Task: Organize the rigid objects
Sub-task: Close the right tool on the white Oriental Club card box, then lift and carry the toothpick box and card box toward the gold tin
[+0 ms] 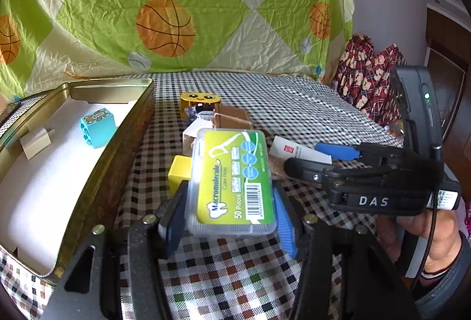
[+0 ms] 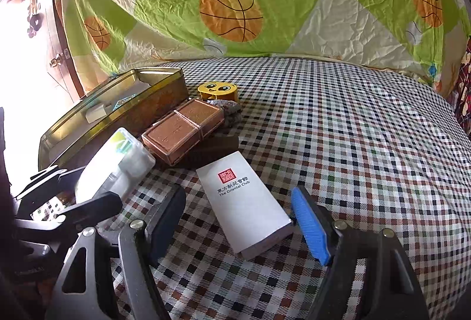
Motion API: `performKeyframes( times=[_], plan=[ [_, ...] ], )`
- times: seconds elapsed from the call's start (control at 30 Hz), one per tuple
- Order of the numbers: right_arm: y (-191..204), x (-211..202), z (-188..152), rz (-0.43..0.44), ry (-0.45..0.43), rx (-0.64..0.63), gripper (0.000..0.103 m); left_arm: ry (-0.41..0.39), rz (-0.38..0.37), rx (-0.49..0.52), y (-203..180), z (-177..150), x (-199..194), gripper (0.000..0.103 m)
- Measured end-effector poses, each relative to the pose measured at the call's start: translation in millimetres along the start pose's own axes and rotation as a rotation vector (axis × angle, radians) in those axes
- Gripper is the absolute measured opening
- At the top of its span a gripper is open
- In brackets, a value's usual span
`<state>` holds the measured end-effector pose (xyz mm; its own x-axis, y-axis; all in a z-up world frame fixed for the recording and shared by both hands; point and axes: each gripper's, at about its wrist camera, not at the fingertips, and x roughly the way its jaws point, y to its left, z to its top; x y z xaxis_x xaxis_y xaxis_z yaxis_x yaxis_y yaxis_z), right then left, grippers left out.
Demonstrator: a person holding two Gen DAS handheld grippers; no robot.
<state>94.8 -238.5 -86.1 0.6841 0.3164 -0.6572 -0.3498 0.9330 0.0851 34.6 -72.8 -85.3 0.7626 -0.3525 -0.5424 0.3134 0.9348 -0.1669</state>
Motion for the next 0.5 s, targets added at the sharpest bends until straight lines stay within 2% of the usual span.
performKeyframes(
  times=[0.13, 0.23, 0.5],
  plan=[
    [7, 6, -1, -0.027, 0.034, -0.042, 0.045, -0.072, 0.016, 0.014, -3, -1, -9, 0.053],
    [9, 4, -2, -0.036, 0.032, -0.057, 0.044, -0.113, 0.029, 0.014, -2, -2, -14, 0.053],
    [11, -6, -5, -0.059, -0.02, -0.061, 0.044, -0.109, 0.038, -0.062, 11, -2, -14, 0.053]
  ],
)
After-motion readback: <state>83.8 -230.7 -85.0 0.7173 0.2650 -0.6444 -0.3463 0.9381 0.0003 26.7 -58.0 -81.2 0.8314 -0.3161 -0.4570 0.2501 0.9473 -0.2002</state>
